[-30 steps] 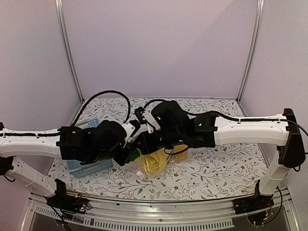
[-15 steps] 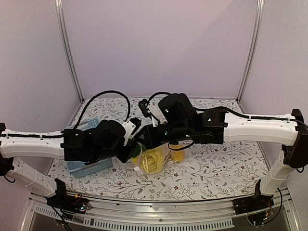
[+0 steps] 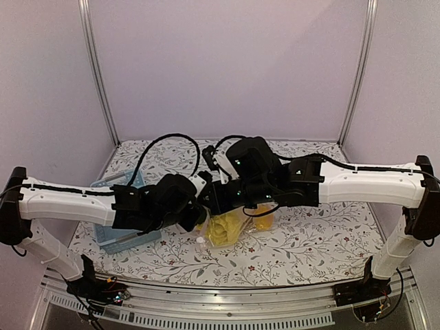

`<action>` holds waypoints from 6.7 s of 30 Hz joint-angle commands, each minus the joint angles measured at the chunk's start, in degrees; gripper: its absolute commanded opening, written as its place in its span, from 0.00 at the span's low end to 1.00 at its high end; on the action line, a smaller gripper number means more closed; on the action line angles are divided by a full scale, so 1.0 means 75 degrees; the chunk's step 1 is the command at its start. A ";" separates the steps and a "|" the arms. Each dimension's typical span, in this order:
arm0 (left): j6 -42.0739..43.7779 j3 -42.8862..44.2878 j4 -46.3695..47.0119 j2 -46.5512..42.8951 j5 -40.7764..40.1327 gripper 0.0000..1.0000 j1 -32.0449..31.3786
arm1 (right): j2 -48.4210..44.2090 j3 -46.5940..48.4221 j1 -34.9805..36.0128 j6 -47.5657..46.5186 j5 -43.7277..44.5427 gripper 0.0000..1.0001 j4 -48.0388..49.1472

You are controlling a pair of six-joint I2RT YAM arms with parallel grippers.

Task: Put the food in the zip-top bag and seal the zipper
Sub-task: Place the fake vegetable at the center of the board, then hold the zipper food storage bag at the center of the board.

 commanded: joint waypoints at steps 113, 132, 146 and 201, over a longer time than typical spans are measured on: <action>-0.5462 0.1143 0.2470 -0.1264 0.4793 0.00 0.2537 | -0.3119 0.0025 -0.0529 -0.1576 0.2829 0.89 -0.2736; -0.4970 0.1284 0.1987 -0.1799 0.4015 0.00 0.2537 | -0.2069 -0.0369 0.0403 -0.1142 0.3523 0.65 -0.1772; -0.4847 0.1274 0.1670 -0.1954 0.3905 0.00 0.2542 | -0.1862 -0.0893 -0.0668 -0.0787 0.1569 0.45 -0.0447; -0.4900 0.1157 0.1483 -0.2166 0.3918 0.00 0.2654 | -0.1397 -0.0454 -0.1249 -0.1016 0.1007 0.05 0.0001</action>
